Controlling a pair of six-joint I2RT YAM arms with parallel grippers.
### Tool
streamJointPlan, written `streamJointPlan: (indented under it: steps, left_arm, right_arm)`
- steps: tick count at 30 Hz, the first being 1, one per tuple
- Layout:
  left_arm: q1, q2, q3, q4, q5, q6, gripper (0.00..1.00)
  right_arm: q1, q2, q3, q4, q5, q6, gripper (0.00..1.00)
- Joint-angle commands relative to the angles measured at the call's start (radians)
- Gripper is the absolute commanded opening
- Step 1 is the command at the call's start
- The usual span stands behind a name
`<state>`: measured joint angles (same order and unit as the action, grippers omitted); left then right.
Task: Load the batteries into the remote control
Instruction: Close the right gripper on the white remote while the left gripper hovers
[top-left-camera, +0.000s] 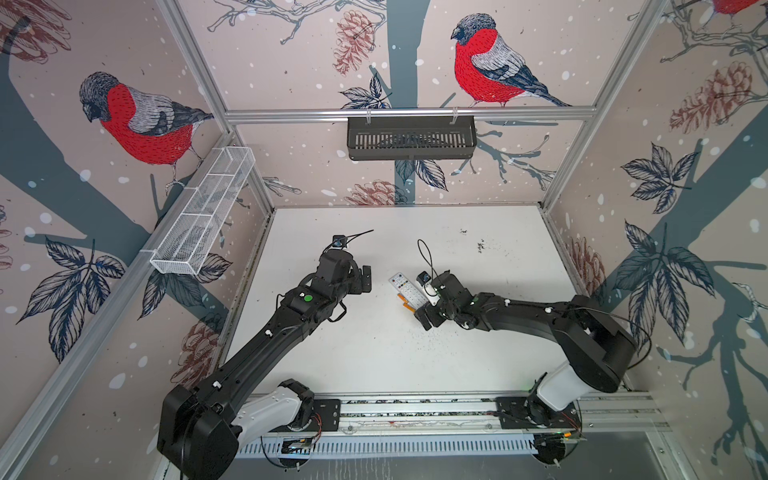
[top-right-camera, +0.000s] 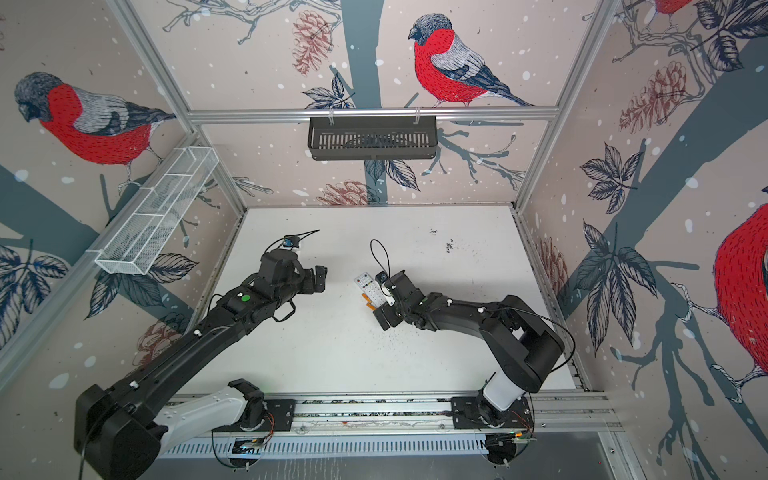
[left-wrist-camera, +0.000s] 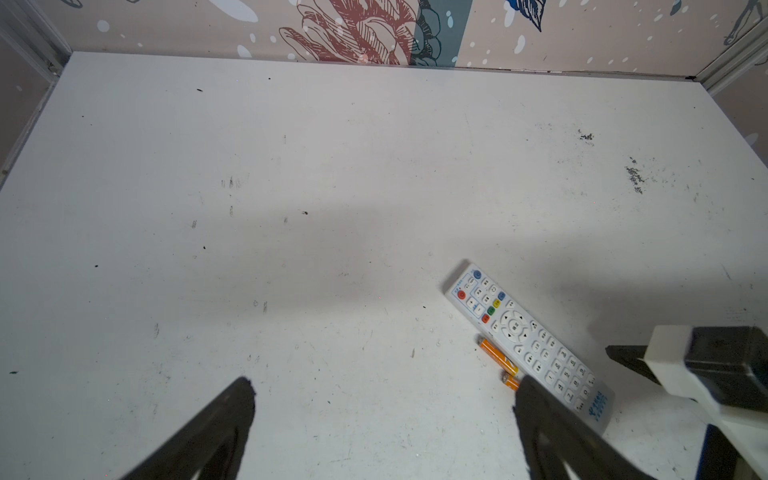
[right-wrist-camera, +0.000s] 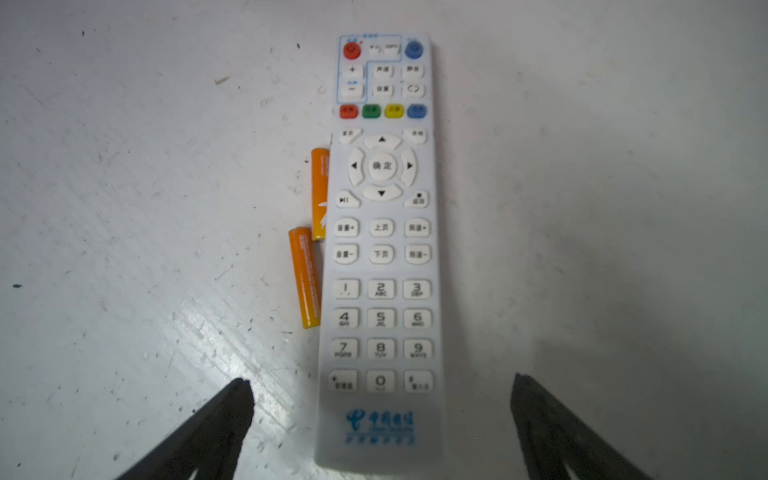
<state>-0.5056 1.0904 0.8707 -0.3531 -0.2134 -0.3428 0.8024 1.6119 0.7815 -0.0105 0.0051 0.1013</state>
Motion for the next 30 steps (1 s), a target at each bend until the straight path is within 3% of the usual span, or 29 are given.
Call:
streamJointPlan:
  steps: [1,11,20,23,30]
  left_arm:
    - [0.005,-0.008,-0.008,0.022,-0.002,-0.013,0.97]
    - [0.013,0.001,-0.007,0.022,0.012,-0.028,0.97]
    - [0.012,0.001,-0.01,0.032,0.049,-0.041,0.97]
    - [0.012,-0.007,-0.022,0.079,0.117,-0.041,0.97]
    - [0.012,-0.073,-0.125,0.351,0.418,-0.04,0.97]
  right_arm:
    - [0.0,0.015,0.011,-0.034,0.048,-0.011,0.97]
    - [-0.003,0.094,0.05,-0.056,0.107,-0.034,0.83]
    - [-0.015,0.065,0.066,-0.062,0.094,-0.046,0.56]
    - [-0.038,0.02,0.07,-0.052,0.053,-0.045,0.52]
    - [-0.137,-0.136,0.057,-0.015,-0.174,-0.01,0.48]
